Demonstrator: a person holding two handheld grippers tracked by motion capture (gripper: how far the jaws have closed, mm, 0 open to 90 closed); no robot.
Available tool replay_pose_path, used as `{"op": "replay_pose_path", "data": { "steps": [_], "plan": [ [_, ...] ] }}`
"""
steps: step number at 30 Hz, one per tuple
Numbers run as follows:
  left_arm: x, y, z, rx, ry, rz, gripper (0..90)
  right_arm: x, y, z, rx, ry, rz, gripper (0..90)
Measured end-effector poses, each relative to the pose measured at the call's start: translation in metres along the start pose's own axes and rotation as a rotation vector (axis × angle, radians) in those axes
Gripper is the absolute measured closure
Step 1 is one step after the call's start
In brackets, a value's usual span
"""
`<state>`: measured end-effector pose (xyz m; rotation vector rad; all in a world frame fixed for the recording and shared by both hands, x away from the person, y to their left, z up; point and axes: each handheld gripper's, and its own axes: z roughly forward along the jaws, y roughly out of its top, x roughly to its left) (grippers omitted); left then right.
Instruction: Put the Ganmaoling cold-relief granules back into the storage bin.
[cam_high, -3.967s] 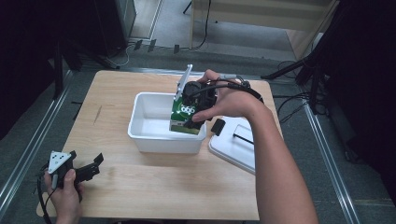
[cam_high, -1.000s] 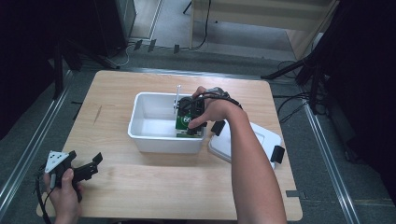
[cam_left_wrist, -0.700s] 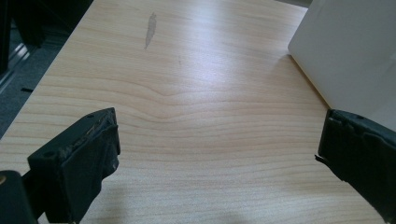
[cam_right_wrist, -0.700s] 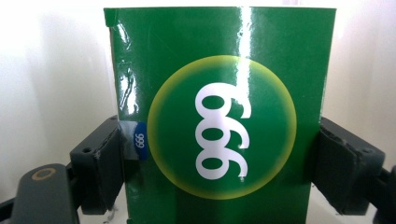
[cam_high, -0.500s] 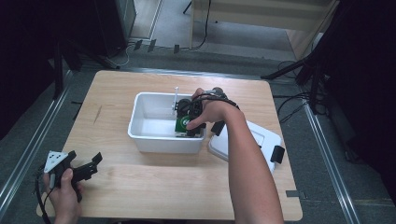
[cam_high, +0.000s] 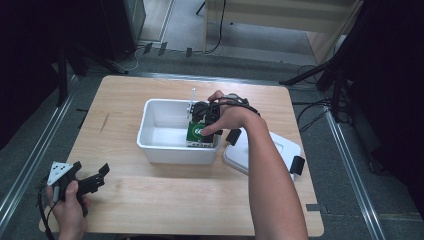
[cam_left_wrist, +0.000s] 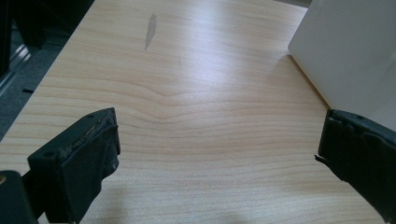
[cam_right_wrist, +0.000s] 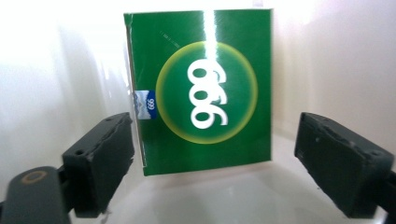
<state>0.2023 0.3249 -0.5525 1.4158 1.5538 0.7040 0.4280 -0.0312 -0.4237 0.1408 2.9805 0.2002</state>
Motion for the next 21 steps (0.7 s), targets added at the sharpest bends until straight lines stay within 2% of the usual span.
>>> {"op": "replay_pose_path", "data": {
  "steps": [1, 2, 11, 21],
  "plan": [
    [0.0, 0.0, 0.0, -0.001, 0.0, 0.0, 0.0, 0.001, -0.001, -0.006, -0.007, -0.001, 0.025, 1.3],
    [0.0, 0.0, 0.0, -0.004, 0.001, -0.001, 0.0, 0.001, -0.001, -0.008, -0.017, 0.0, 0.027, 0.0],
    [0.0, 0.0, 0.0, -0.004, 0.001, 0.0, 0.0, 0.004, -0.015, -0.045, -0.1, -0.036, 0.055, 0.0],
    [-0.001, 0.0, 0.0, -0.003, 0.006, 0.012, 0.0, 0.006, -0.053, -0.077, -0.128, -0.108, 0.103, 0.0]
  ]
}}
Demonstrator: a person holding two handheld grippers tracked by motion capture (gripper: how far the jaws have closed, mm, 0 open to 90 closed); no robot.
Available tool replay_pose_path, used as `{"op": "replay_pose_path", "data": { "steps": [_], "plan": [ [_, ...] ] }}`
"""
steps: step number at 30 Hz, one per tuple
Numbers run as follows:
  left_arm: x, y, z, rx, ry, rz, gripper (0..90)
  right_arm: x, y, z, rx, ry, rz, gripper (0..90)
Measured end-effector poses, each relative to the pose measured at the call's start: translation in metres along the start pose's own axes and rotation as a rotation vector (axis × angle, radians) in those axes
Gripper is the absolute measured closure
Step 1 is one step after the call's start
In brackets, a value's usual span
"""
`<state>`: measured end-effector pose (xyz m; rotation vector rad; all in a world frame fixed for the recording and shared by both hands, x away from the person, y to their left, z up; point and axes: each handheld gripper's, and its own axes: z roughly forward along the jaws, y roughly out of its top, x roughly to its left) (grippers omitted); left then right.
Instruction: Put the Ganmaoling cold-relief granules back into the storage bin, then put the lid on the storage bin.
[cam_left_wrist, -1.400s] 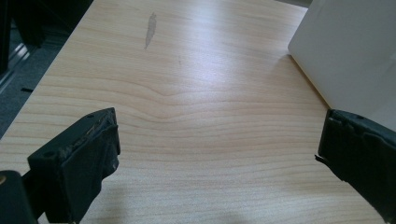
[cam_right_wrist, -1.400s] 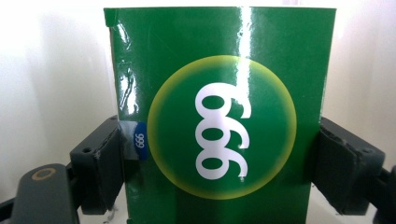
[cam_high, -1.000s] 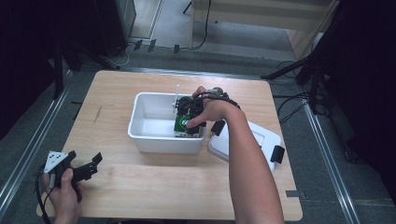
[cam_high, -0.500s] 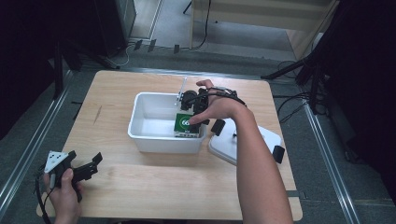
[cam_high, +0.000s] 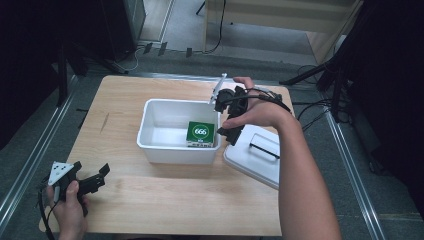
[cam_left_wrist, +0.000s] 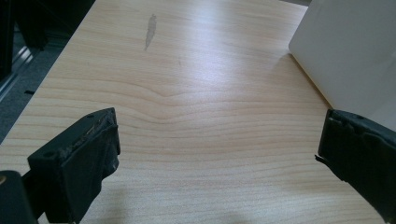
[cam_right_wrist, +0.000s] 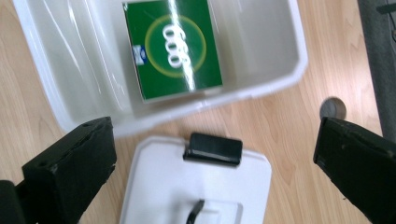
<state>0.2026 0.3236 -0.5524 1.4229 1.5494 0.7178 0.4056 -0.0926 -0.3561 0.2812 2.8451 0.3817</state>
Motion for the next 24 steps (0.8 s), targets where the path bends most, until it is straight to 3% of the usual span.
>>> {"op": "replay_pose_path", "data": {
  "steps": [12, 17, 20, 24],
  "plan": [
    [0.0, 0.0, 0.0, -0.002, -0.001, 0.0, 0.0, -0.006, -0.054, -0.011, 0.033, -0.027, 0.094, 0.0],
    [0.0, 0.0, -0.001, 0.0, -0.004, -0.001, 0.0, -0.006, -0.073, -0.007, 0.043, -0.031, 0.128, 0.0],
    [0.0, 0.0, -0.001, 0.002, -0.002, 0.001, 0.0, -0.007, -0.087, -0.003, 0.056, -0.057, 0.146, 0.0],
    [0.0, 0.0, -0.001, 0.002, -0.003, 0.001, 0.0, -0.009, -0.106, 0.007, 0.079, -0.047, 0.184, 0.0]
  ]
}}
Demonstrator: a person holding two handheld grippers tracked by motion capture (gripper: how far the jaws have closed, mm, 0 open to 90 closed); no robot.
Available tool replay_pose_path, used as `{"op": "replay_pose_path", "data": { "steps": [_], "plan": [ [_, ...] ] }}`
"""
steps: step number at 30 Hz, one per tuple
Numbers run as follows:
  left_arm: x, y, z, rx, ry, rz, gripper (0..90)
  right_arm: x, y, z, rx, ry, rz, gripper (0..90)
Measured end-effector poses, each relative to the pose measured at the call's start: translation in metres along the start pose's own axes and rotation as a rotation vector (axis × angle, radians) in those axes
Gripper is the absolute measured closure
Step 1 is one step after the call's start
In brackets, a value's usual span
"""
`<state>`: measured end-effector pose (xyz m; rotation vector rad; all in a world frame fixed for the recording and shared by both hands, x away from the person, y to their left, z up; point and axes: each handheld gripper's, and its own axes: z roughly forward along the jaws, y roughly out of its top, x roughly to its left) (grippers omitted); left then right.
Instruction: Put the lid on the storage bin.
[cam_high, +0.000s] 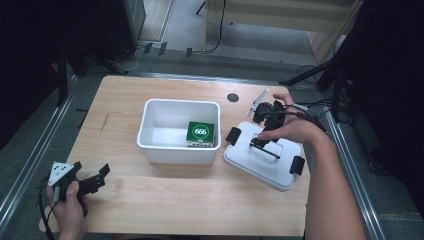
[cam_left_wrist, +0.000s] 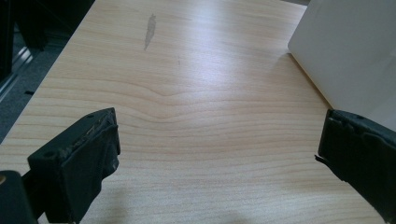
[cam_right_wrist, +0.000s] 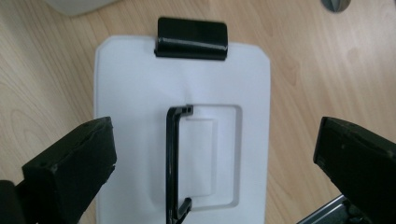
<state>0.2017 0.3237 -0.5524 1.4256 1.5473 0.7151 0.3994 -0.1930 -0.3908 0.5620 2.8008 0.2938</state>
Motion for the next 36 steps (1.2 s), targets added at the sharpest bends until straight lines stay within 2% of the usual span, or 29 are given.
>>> {"op": "replay_pose_path", "data": {
  "steps": [3, 6, 10, 16, 17, 19, 20, 26, 29, 33, 36],
  "plan": [
    [0.0, 0.0, 0.0, 0.0, 0.001, -0.001, 0.0, -0.001, -0.008, 0.006, 0.008, 0.004, 0.018, 0.0],
    [-0.001, 0.0, 0.0, -0.002, 0.003, 0.005, 0.0, -0.002, -0.023, 0.016, 0.012, 0.013, 0.043, 3.9],
    [-0.001, 0.0, 0.0, -0.004, 0.002, 0.005, 0.0, -0.002, -0.035, 0.026, 0.037, 0.017, 0.062, 12.7],
    [-0.001, 0.0, 0.0, -0.004, 0.003, 0.005, 0.0, -0.002, -0.047, 0.042, 0.054, 0.045, 0.091, 21.1],
    [-0.001, 0.0, 0.0, -0.007, 0.004, 0.006, 0.0, -0.001, -0.048, 0.044, 0.061, 0.053, 0.087, 23.7],
    [-0.001, 0.0, 0.0, -0.003, 0.004, 0.008, 0.0, 0.001, -0.048, 0.049, 0.069, 0.07, 0.072, 35.4],
    [-0.001, 0.0, 0.0, -0.002, 0.004, 0.011, 0.0, 0.002, -0.047, 0.052, 0.073, 0.074, 0.071, 37.6],
    [-0.002, 0.0, 0.0, -0.003, 0.007, 0.014, 0.0, 0.005, -0.045, 0.06, 0.083, 0.076, 0.055, 59.3],
    [-0.001, 0.0, -0.001, -0.002, 0.005, 0.013, 0.0, 0.003, -0.044, 0.061, 0.088, 0.056, 0.049, 70.9],
    [-0.002, 0.0, -0.001, -0.004, 0.006, 0.012, 0.0, -0.001, -0.044, 0.058, 0.069, 0.045, 0.057, 82.2],
    [-0.002, 0.0, -0.001, -0.002, 0.006, 0.012, 0.0, 0.0, -0.045, 0.056, 0.063, 0.051, 0.045, 84.1]
  ]
}}
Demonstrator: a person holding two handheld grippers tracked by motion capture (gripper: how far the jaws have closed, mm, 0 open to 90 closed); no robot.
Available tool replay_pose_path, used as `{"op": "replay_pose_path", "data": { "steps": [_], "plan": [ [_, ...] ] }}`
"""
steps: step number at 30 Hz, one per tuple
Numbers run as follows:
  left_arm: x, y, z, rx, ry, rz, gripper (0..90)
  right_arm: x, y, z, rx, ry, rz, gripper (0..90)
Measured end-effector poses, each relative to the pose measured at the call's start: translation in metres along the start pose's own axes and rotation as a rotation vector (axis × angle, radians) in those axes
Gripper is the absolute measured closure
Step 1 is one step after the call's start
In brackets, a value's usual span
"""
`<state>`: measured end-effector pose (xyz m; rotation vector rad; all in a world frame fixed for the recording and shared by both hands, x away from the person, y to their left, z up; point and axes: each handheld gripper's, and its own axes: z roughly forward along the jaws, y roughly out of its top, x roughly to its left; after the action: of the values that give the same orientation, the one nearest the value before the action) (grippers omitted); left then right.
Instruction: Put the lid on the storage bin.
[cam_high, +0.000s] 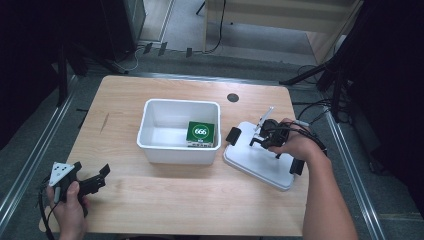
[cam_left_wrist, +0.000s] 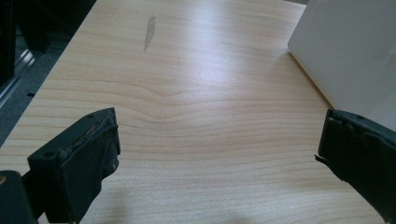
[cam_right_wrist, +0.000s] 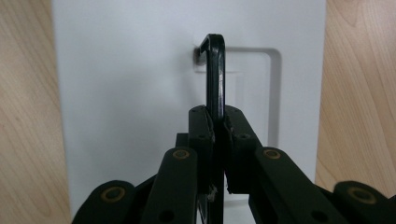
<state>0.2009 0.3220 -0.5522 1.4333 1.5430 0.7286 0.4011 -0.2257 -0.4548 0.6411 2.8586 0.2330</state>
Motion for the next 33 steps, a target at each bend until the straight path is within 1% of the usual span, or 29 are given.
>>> {"op": "replay_pose_path", "data": {
  "steps": [1, 3, 6, 9, 12, 13, 14, 15, 18, 20, 24, 25, 26, 33],
  "plan": [
    [0.0, 0.0, 0.0, 0.001, 0.0, 0.001, 0.0, 0.0, 0.0, 0.0, 0.002, 0.004, -0.013, 84.6],
    [0.0, 0.0, 0.0, 0.002, -0.002, 0.0, 0.0, 0.001, -0.001, -0.001, 0.007, 0.005, -0.016, 85.3],
    [0.0, 0.0, 0.0, 0.0, 0.001, 0.001, 0.0, 0.0, -0.002, -0.002, 0.001, -0.001, -0.034, 85.5],
    [0.0, 0.0, 0.0, 0.001, -0.001, 0.001, 0.0, -0.002, -0.004, -0.006, -0.016, -0.01, -0.03, 85.6],
    [0.0, 0.0, 0.0, 0.002, 0.0, 0.002, 0.0, -0.004, -0.006, -0.015, -0.04, -0.029, -0.032, 85.7],
    [0.0, 0.0, 0.0, 0.002, 0.0, 0.002, 0.0, -0.004, -0.006, -0.015, -0.04, -0.029, -0.032, 85.7],
    [0.0, 0.0, 0.0, 0.002, 0.0, 0.003, 0.0, -0.005, -0.007, -0.024, -0.055, -0.032, -0.04, 85.7],
    [0.0, 0.0, 0.0, 0.002, 0.001, 0.003, 0.0, -0.005, -0.007, -0.027, -0.055, -0.033, -0.039, 85.7],
    [0.0, 0.0, 0.0, 0.002, 0.001, 0.004, 0.0, -0.006, -0.007, -0.039, -0.062, -0.041, -0.056, 85.7],
    [0.0, 0.0, 0.0, 0.003, 0.001, 0.005, 0.0, -0.006, -0.006, -0.046, -0.07, -0.035, -0.074, 85.8],
    [0.0, 0.0, 0.0, 0.002, 0.0, 0.004, 0.0, -0.006, -0.004, -0.061, -0.059, -0.04, -0.094, 85.7],
    [0.0, 0.0, 0.0, 0.002, 0.0, 0.004, 0.0, -0.006, -0.004, -0.061, -0.059, -0.04, -0.094, 85.7],
    [0.0, 0.0, 0.0, 0.002, 0.001, 0.005, 0.0, -0.007, -0.003, -0.069, -0.063, -0.041, -0.099, 85.7],
    [0.0, 0.0, 0.0, 0.003, 0.001, 0.002, 0.0, -0.007, 0.007, -0.095, -0.077, -0.056, -0.123, 85.8]
  ]
}}
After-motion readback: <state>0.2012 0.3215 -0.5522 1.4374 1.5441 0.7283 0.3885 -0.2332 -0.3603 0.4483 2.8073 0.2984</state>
